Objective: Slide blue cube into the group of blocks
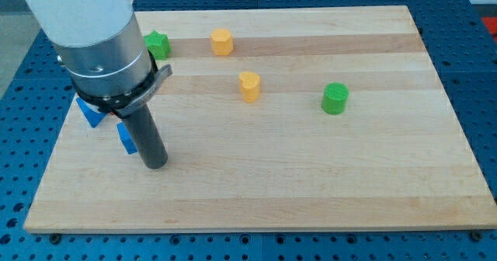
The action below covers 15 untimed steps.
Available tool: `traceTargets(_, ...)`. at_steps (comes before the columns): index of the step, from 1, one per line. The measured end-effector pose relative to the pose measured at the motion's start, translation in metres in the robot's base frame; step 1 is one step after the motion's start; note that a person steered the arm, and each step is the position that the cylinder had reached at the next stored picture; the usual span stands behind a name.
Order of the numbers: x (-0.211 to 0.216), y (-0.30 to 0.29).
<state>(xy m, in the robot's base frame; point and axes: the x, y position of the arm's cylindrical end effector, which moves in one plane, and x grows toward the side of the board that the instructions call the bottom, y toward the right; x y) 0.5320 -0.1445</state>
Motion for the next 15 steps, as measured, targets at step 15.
traceTargets(15,-0.032,-0.019)
